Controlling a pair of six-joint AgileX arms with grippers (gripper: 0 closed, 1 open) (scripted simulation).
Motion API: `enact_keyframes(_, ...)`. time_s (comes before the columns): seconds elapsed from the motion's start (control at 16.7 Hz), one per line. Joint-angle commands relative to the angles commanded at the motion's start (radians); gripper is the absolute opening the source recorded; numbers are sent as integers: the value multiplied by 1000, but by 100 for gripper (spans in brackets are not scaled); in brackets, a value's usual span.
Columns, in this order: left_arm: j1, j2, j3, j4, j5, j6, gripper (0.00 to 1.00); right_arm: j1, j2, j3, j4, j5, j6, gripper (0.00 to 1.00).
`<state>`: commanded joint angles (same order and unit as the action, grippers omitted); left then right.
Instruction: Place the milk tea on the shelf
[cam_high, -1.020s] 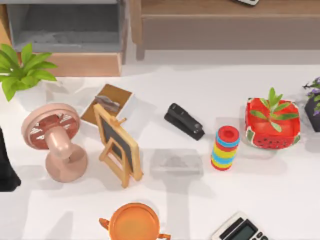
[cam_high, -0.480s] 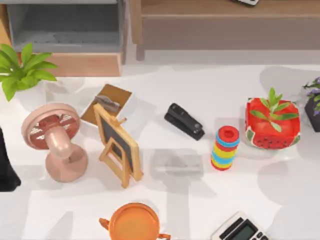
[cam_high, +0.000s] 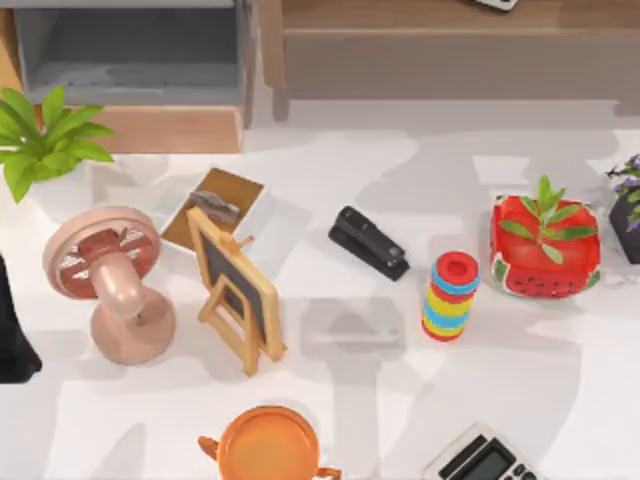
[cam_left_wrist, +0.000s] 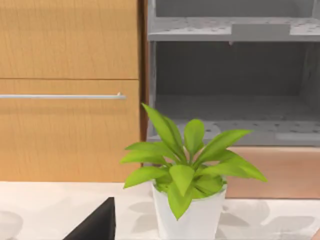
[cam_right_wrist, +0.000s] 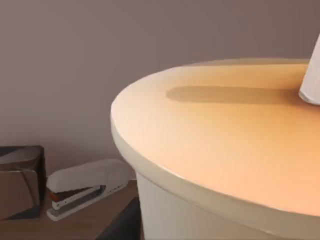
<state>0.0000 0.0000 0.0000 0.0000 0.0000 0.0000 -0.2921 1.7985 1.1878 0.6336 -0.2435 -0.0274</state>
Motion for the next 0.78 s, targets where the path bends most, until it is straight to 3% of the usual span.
enact_keyframes(0.3,0,0,0,0,0,0,100,31,15,101,-103,12,36,0)
enact_keyframes(0.78,0,0,0,0,0,0,100,25,10,95,-100,8,44,0)
